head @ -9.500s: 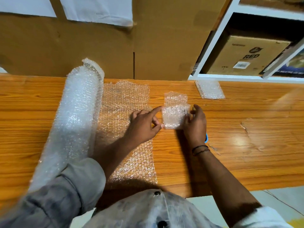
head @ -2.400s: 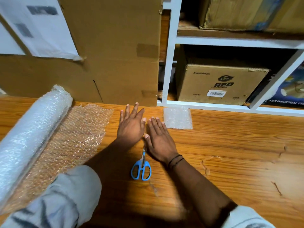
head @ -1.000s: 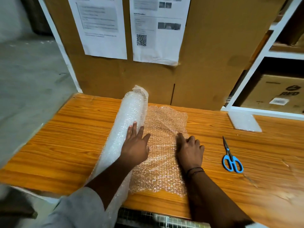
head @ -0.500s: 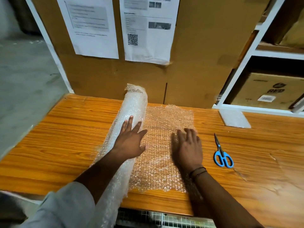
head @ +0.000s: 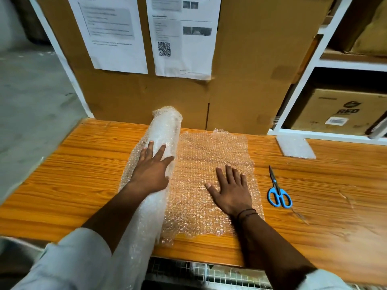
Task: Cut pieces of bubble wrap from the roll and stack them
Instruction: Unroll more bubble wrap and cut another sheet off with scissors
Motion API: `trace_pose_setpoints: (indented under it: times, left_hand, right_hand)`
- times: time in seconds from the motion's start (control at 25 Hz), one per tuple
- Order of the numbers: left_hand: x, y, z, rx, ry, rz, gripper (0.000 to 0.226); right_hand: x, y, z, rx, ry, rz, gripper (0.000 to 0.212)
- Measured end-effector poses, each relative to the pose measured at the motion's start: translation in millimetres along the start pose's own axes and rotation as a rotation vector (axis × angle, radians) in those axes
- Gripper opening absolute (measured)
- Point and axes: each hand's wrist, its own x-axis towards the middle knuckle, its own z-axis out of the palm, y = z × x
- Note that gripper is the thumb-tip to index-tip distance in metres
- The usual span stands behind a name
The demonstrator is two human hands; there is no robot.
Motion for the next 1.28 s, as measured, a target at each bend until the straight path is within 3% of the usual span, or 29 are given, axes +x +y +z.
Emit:
trace_pose_setpoints:
  times: [0.2,0.28,0.48,0.68,0.8,0.92,1.04,1.16,1.28]
  left_hand:
    - [-1.6,39.3,0.5,0.081,0.056,0.019,0.069]
    - [-1.3,47.2,10.1,0.118,0.011,0.021,0.075]
    - [-5.1,14.4,42.2,0.205,-0.011,0.039,0.089]
    - [-3.9,7.5,38.1,0.161,-0.037,0.084,0.081]
    - [-10.1,34.1,28.3,0.062,-0.025,0.137,0.071]
    - [-24.0,57.2,29.4,-0.117,-0.068,0.235,0.069]
    - [-39.4,75.7,44.1,-0.182,-0.163,0.28,0.076]
    - [-45.8,87.4,57.7,-0.194,-0.2,0.289,0.082]
    - [-48.3,90.7,63.9,-0.201,-0.193,0.286,0.084]
  right_hand:
    - [-2.1,4.9,-0.7,-0.033,-0.011,0.013,0.088]
    - [-1.0,3.5,0.5,-0.041,-0.01,0.011,0.088]
    - [-6.9,3.9,2.0,-0.03,-0.006,0.021,0.088]
    - [-7.4,2.7,-2.9,0.0,-0.045,0.0,0.085]
    - [-13.2,20.3,-8.7,0.107,0.147,0.073,0.071]
    - [-22.8,50.9,-17.9,-0.011,0.39,0.252,0.054]
    - [-40.8,72.0,-21.2,-0.078,0.35,0.448,0.031]
    - [-51.3,86.8,-18.3,-0.14,0.332,0.372,0.027]
    - [-53.0,90.6,-15.8,-0.015,0.404,0.378,0.024]
